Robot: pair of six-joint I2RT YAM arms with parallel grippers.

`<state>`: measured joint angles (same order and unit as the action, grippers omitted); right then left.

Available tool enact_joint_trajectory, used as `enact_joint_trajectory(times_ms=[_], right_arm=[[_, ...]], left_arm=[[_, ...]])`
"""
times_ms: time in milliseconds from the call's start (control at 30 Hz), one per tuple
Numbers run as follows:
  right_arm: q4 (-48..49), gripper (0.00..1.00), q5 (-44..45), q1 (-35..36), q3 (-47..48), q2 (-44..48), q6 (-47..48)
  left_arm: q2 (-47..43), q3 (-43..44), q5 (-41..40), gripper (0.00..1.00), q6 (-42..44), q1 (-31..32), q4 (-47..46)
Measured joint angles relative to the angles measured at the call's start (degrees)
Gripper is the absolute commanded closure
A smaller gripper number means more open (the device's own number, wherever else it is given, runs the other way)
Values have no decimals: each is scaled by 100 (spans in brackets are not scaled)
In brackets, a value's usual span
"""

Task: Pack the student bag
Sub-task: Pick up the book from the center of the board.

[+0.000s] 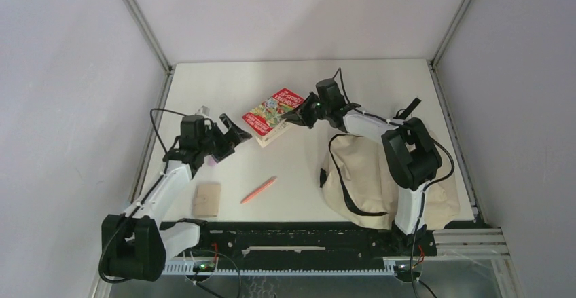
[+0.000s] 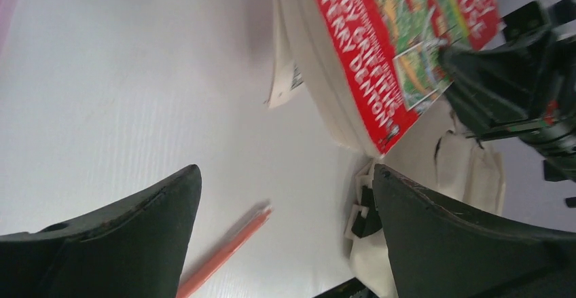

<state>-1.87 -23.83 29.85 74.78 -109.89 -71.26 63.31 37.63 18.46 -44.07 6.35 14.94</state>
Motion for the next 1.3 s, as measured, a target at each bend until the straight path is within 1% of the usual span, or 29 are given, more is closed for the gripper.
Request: enact_joint_trajectory(times_ms=[100, 200, 300, 567, 633, 800, 967, 1067, 1133, 1267, 1300], right_arm=[[155, 100, -162, -57, -173, 105, -70], [210, 100, -304, -101, -256, 195, -116], [350, 100, -476, -144, -308, 240, -197], [684, 100, -802, -212, -352, 256, -396], [748, 100, -872, -212, -356, 256, -439], [990, 100, -1001, -212, -398, 256, -621], [1154, 100, -1073, -212, -417, 256, -778], [1187, 100, -1102, -210, -426, 256, -844], [1204, 100, -1108, -210, -426, 256, -879], [1235, 100, -1110, -195, -428, 256, -894], [1235, 100, -1104, -195, -435, 256, -881]], left_arm=[[-7, -55, 92, 0, -57, -33, -525], [-31, -264, 258, 0, -157, -76, -1178], [-13, -455, 466, 0, -256, -94, -1644], [332, -752, 925, 0, -592, -101, -2887], [444, -778, 986, 4, -673, -103, -3145], [929, -785, 1257, 17, -973, -103, -3985], [1386, -846, 1534, 30, -1449, -98, -4850], [1434, -949, 1606, 42, -1716, -76, -5261], [1434, -964, 1628, 59, -1805, -50, -5416], [1432, -966, 1609, 95, -2002, -2, -5663], [1427, -964, 1585, 99, -2041, 2, -5709]])
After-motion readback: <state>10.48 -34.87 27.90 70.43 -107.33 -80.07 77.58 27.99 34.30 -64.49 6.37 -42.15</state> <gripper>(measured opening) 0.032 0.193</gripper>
